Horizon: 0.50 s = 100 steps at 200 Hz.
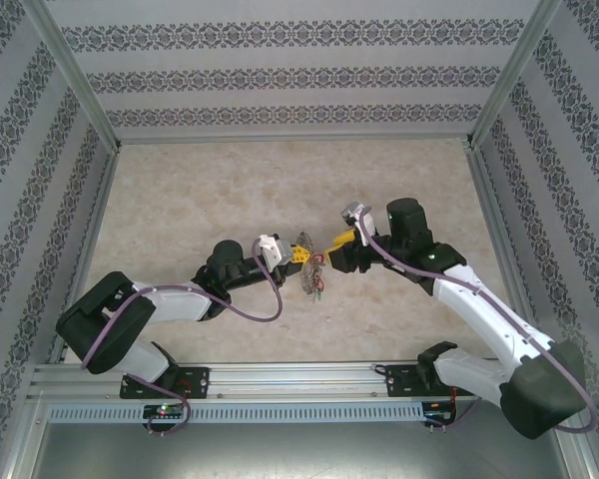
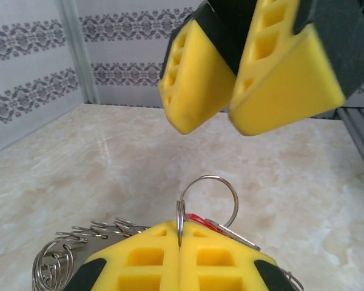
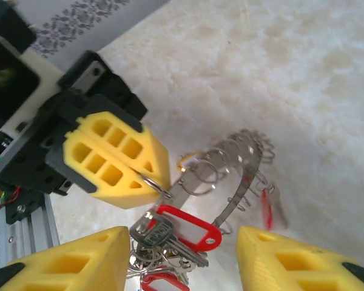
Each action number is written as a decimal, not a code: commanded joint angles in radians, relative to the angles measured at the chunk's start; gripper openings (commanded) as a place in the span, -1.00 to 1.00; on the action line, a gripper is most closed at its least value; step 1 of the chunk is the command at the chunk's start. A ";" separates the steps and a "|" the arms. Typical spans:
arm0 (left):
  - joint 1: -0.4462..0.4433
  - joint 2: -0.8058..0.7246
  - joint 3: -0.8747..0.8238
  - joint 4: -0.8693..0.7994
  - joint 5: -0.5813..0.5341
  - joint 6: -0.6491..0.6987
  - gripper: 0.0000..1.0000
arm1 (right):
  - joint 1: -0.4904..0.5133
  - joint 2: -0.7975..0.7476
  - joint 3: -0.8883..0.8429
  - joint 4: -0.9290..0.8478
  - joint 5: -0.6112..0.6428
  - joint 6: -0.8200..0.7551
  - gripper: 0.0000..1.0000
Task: Put the keys on the keyring
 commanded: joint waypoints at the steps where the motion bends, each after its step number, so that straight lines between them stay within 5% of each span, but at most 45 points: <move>1: 0.012 -0.048 0.037 -0.027 0.091 -0.014 -1.00 | 0.041 -0.006 -0.015 0.093 -0.050 0.021 0.04; 53: 0.013 -0.065 0.041 -0.048 0.097 -0.017 -1.00 | 0.085 0.061 0.001 0.062 -0.035 0.094 0.06; 100: 0.014 -0.074 0.043 -0.049 0.098 -0.030 -1.00 | 0.090 0.095 0.015 0.014 -0.012 0.081 -0.33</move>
